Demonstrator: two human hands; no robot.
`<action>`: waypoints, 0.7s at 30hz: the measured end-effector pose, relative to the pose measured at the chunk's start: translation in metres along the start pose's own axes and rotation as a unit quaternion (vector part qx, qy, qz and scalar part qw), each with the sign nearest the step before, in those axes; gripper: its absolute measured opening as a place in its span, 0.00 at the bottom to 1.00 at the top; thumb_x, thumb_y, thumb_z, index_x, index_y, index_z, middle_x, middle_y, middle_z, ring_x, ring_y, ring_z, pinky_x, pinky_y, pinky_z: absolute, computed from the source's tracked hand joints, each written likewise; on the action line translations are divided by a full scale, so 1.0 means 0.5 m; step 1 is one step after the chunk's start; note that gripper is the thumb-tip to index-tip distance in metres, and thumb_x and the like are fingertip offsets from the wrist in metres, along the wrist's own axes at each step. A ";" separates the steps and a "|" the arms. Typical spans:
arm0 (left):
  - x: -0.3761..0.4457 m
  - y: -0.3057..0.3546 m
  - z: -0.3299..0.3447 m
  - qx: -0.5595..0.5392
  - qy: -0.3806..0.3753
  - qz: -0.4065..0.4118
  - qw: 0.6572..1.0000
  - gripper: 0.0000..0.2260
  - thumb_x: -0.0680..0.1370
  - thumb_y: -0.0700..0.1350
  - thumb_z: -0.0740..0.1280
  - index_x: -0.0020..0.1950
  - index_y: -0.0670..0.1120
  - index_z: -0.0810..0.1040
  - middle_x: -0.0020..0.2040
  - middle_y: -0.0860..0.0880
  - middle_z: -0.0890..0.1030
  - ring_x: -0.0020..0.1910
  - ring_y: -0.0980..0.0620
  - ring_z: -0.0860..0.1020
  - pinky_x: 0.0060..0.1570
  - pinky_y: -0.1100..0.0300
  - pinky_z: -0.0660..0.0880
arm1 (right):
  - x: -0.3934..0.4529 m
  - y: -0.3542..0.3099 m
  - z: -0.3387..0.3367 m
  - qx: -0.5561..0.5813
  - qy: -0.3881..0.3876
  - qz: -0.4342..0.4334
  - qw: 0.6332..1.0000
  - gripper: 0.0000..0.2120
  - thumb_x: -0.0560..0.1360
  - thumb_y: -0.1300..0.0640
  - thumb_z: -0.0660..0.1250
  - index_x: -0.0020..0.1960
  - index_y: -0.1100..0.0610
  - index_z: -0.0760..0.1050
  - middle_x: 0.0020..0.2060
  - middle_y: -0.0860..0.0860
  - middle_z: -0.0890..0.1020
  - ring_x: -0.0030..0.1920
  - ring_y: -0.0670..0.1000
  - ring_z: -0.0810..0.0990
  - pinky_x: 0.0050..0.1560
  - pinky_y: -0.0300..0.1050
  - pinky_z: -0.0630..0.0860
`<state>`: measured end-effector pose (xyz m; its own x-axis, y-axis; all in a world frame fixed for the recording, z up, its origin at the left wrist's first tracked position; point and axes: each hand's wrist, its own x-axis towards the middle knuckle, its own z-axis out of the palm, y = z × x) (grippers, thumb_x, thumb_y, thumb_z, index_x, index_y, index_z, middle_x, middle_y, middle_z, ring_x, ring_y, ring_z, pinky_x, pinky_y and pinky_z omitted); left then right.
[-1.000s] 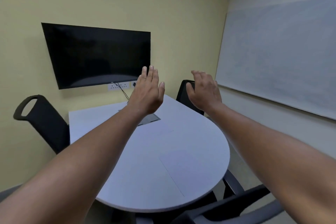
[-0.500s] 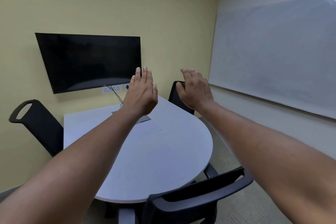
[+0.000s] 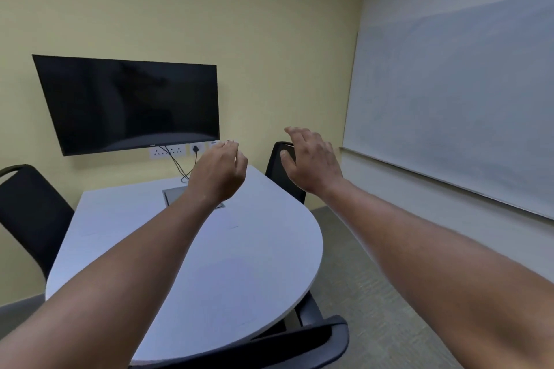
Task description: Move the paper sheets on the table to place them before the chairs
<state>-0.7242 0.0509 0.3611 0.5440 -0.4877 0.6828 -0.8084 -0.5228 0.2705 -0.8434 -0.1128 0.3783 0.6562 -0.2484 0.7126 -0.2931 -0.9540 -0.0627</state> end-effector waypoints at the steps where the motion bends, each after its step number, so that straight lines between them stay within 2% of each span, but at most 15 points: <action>1: 0.004 0.016 0.021 -0.003 0.002 -0.012 1.000 0.14 0.79 0.46 0.53 0.54 0.40 0.75 0.53 0.40 0.80 0.52 0.41 0.76 0.46 0.50 0.72 | 0.000 0.024 0.004 0.002 0.000 -0.004 1.000 0.24 0.79 0.49 0.59 0.74 0.55 0.65 0.70 0.52 0.73 0.67 0.56 0.72 0.62 0.56 0.69; 4: 0.016 0.061 0.079 -0.008 0.004 -0.027 1.000 0.11 0.79 0.46 0.54 0.48 0.42 0.72 0.44 0.44 0.75 0.47 0.42 0.74 0.39 0.54 0.67 | 0.008 0.086 0.014 0.010 0.002 -0.013 1.000 0.25 0.79 0.49 0.59 0.74 0.54 0.64 0.70 0.52 0.73 0.67 0.56 0.71 0.62 0.56 0.68; 8: 0.047 0.099 0.136 0.003 0.013 -0.006 1.000 0.14 0.79 0.46 0.55 0.53 0.40 0.77 0.50 0.42 0.80 0.54 0.44 0.75 0.44 0.54 0.70 | 0.029 0.150 0.036 0.021 -0.002 -0.012 1.000 0.25 0.79 0.48 0.59 0.74 0.54 0.64 0.70 0.52 0.73 0.67 0.55 0.71 0.63 0.56 0.68; 12: 0.091 0.104 0.190 0.010 0.023 -0.016 1.000 0.15 0.79 0.48 0.54 0.51 0.41 0.77 0.48 0.43 0.82 0.54 0.45 0.75 0.42 0.53 0.72 | 0.050 0.208 0.071 0.020 -0.012 -0.006 1.000 0.25 0.79 0.49 0.59 0.74 0.54 0.64 0.70 0.52 0.73 0.67 0.55 0.71 0.63 0.56 0.68; 14: 0.118 0.096 0.216 0.002 0.015 -0.032 0.999 0.15 0.79 0.48 0.53 0.53 0.42 0.76 0.51 0.42 0.81 0.57 0.44 0.75 0.44 0.53 0.71 | 0.060 0.232 0.095 0.017 -0.018 -0.007 1.000 0.25 0.79 0.49 0.59 0.74 0.54 0.64 0.70 0.51 0.73 0.67 0.55 0.71 0.62 0.56 0.67; 15: 0.130 0.089 0.231 -0.003 0.009 -0.034 0.999 0.16 0.80 0.49 0.54 0.57 0.42 0.76 0.56 0.42 0.80 0.61 0.43 0.74 0.48 0.51 0.72 | 0.064 0.242 0.109 0.013 -0.020 -0.013 1.000 0.25 0.79 0.49 0.59 0.74 0.54 0.64 0.70 0.51 0.73 0.67 0.55 0.71 0.62 0.56 0.67; 16: 0.141 0.080 0.245 -0.007 0.003 -0.030 1.000 0.18 0.81 0.49 0.54 0.64 0.42 0.74 0.63 0.41 0.78 0.66 0.42 0.71 0.57 0.49 0.72 | 0.067 0.252 0.124 0.008 -0.021 -0.021 1.000 0.25 0.78 0.49 0.59 0.74 0.54 0.64 0.69 0.51 0.73 0.67 0.55 0.71 0.62 0.56 0.67; 18: 0.167 0.065 0.267 -0.017 -0.006 -0.020 1.000 0.23 0.82 0.49 0.55 0.75 0.41 0.64 0.76 0.43 0.66 0.76 0.44 0.61 0.72 0.49 0.61 | 0.076 0.269 0.155 -0.003 -0.024 -0.037 0.999 0.25 0.78 0.49 0.60 0.73 0.54 0.65 0.68 0.52 0.74 0.65 0.55 0.72 0.60 0.55 0.67; 21: 0.195 0.035 0.293 -0.001 -0.017 -0.006 1.000 0.25 0.82 0.49 0.54 0.77 0.41 0.60 0.79 0.43 0.60 0.78 0.45 0.56 0.76 0.50 0.54 | 0.092 0.281 0.199 -0.005 -0.043 -0.049 0.998 0.25 0.78 0.49 0.59 0.74 0.54 0.65 0.68 0.51 0.74 0.67 0.55 0.71 0.60 0.55 0.68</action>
<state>-0.6525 -0.1083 0.3329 0.5616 -0.5049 0.6555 -0.8019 -0.5272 0.2810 -0.7852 -0.2749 0.3326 0.7391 -0.1671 0.6525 -0.2305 -0.9730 0.0119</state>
